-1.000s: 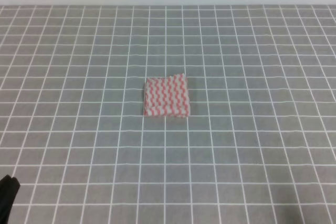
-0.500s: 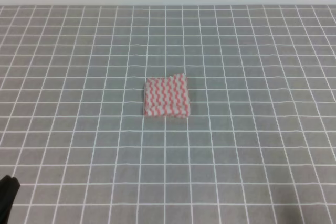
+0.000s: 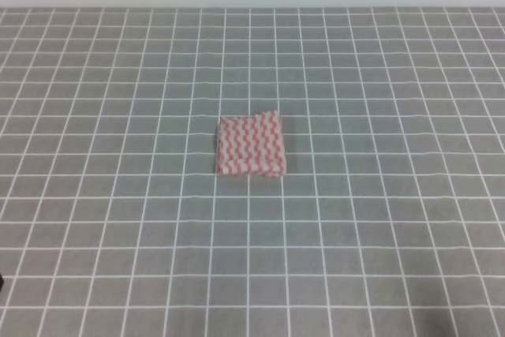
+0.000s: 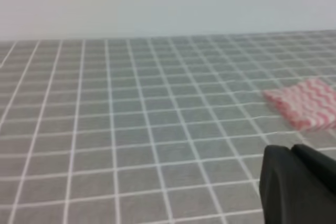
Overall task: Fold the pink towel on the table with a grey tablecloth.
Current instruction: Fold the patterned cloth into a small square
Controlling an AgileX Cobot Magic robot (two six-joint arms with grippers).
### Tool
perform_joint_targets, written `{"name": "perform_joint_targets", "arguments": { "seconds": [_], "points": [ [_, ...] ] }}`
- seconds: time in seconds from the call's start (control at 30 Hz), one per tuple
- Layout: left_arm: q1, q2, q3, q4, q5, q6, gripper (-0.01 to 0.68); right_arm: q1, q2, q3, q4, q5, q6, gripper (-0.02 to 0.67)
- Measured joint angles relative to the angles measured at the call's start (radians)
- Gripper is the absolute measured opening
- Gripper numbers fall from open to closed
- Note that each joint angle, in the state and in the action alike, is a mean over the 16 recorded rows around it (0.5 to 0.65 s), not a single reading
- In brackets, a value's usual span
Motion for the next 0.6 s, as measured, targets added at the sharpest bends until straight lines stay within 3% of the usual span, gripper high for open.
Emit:
{"name": "perform_joint_targets", "arguments": {
  "seconds": [0.2, 0.6],
  "points": [
    [0.053, -0.046, 0.002, 0.238, 0.046, -0.243, -0.003, 0.0, 0.001, 0.0, 0.001, 0.0, 0.0, -0.016],
    [0.085, -0.107, 0.004, 0.27, 0.199, -0.239, -0.003, 0.0, -0.001, 0.001, 0.0, -0.001, 0.0, -0.016]
  ]
}}
